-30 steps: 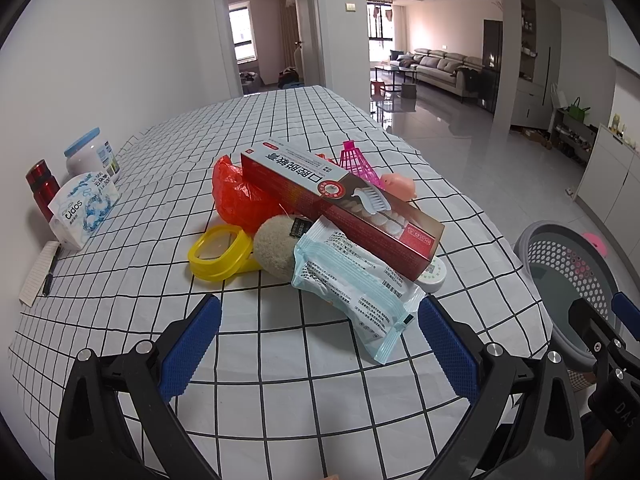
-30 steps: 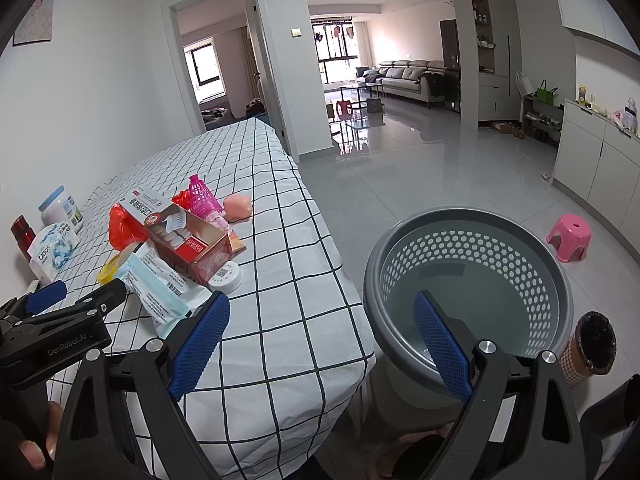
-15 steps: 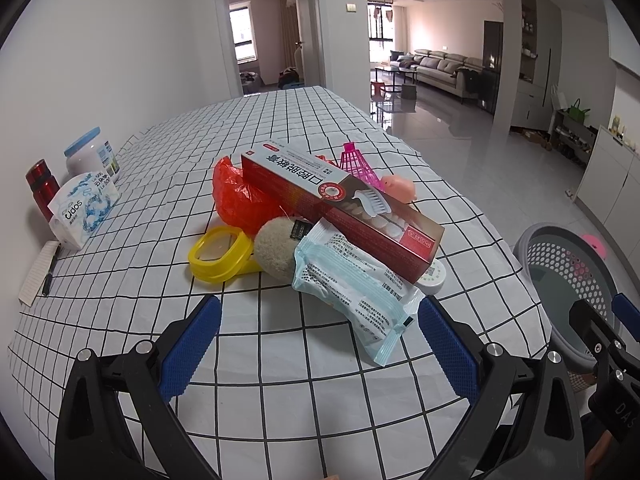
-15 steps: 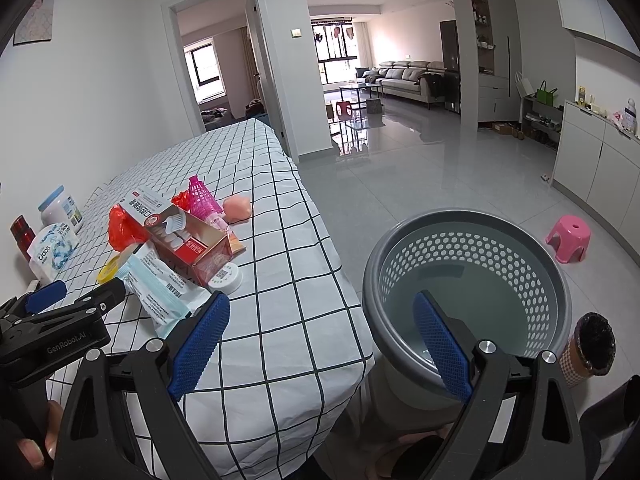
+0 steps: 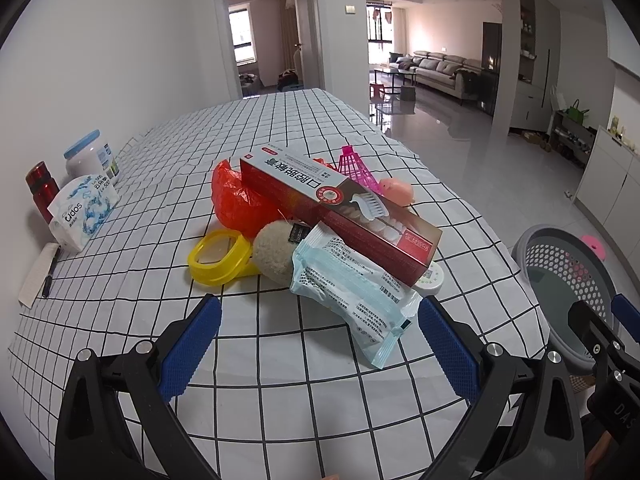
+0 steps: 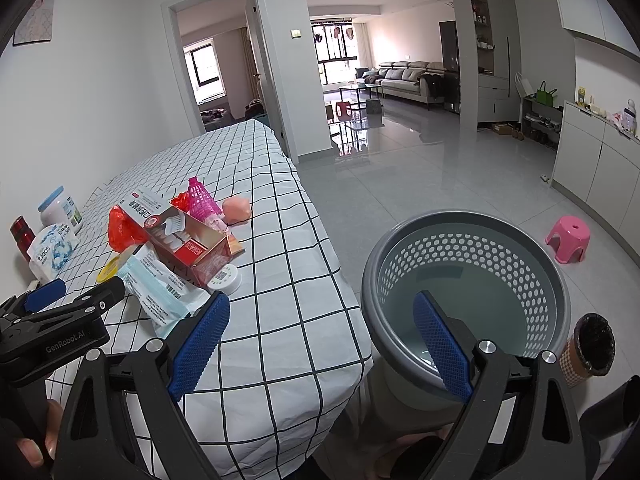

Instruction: Collect trash

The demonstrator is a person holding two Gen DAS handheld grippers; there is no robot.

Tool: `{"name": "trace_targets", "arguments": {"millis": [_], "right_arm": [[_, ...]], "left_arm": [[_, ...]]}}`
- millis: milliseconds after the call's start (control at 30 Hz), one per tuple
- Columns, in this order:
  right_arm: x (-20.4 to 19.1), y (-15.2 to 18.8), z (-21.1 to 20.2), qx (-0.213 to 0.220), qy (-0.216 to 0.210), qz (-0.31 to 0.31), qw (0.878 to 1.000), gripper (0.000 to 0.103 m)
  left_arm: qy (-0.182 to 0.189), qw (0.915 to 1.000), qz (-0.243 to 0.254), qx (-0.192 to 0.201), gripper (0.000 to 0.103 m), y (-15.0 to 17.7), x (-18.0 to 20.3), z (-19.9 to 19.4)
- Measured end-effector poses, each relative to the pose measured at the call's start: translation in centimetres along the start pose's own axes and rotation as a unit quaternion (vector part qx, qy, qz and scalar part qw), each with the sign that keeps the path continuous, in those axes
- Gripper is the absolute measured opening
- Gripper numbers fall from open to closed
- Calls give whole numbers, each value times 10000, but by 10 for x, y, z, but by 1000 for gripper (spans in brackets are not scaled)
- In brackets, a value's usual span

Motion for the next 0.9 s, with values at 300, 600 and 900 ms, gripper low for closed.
{"name": "trace_targets", "arguments": {"millis": [300, 600, 900], "right_arm": [[0, 0, 0, -1, 1, -16, 10000, 89], [-5, 0, 4, 50, -182, -124, 9997, 89], [-34, -2, 32, -44, -609, -435, 9972, 89]], "left_arm": [[-6, 10000, -30, -23, 97, 1, 0, 2], [-41, 9998, -159, -103, 97, -1, -16, 16], [-428, 9977, -530, 51, 97, -13, -62, 31]]}}
Point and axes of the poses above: each gripper's, at about its wrist camera, not at the fingertips, and z roughly the way its jaws point, x to its right, y to its underside, the point moved 7 cm from there along z, roughly the way its jaws point, and after that the axes turned 13 degrees about -z, right-handed, at the moved point
